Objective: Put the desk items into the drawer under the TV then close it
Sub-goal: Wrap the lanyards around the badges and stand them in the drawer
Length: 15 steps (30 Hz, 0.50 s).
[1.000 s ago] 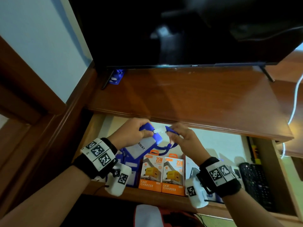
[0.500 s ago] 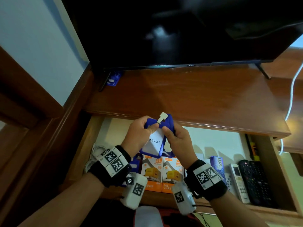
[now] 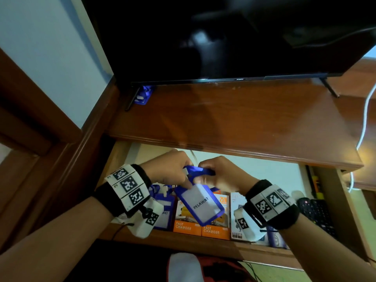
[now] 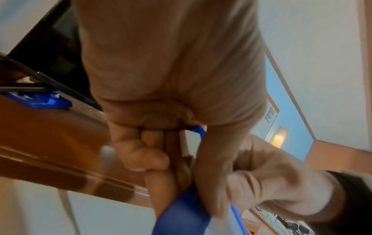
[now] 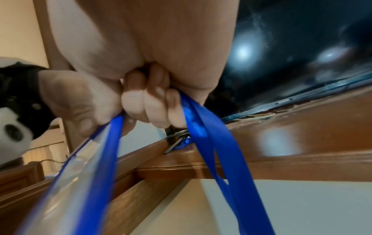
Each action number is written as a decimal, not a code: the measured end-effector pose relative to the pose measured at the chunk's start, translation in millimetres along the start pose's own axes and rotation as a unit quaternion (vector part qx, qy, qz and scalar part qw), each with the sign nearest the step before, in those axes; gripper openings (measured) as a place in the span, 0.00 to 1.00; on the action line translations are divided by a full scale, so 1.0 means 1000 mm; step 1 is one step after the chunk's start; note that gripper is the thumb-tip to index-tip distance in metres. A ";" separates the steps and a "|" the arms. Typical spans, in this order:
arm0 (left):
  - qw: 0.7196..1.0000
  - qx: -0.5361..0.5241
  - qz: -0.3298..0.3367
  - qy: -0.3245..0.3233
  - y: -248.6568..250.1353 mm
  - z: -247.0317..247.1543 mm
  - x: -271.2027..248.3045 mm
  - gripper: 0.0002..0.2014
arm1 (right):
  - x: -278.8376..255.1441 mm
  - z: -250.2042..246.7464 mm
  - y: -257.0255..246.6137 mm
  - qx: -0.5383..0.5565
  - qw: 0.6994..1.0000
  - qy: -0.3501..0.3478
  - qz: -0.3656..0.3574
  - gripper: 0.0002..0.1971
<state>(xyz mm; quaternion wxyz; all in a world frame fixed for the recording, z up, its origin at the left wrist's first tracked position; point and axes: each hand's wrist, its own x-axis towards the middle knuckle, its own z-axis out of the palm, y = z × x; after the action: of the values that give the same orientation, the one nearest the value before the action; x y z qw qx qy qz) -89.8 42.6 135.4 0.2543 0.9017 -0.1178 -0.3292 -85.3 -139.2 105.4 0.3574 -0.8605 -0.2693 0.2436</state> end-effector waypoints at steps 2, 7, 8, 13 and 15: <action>0.997 -0.068 -0.010 0.028 -0.004 0.001 -0.001 0.07 | 0.000 -0.007 0.009 0.104 0.993 0.038 0.032 0.14; 0.929 -0.335 -0.026 0.153 -0.015 -0.003 0.000 0.07 | -0.003 0.004 0.021 0.304 0.933 0.181 0.059 0.13; 0.907 -0.375 -0.040 0.186 -0.015 -0.003 0.003 0.07 | -0.002 0.010 0.021 0.315 0.925 0.194 0.083 0.14; 0.815 -0.473 -0.107 0.317 -0.017 0.000 0.020 0.04 | 0.007 0.028 0.003 0.238 0.959 0.115 0.102 0.16; 0.835 -0.408 -0.108 0.352 -0.019 0.004 0.023 0.02 | 0.006 0.028 -0.009 0.177 0.979 0.076 0.074 0.13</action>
<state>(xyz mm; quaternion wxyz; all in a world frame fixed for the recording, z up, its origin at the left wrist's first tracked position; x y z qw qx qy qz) -74.1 48.4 109.9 0.5863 0.7781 0.2229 -0.0329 -100.8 -116.6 93.1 0.5043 -0.8172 -0.1299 0.2471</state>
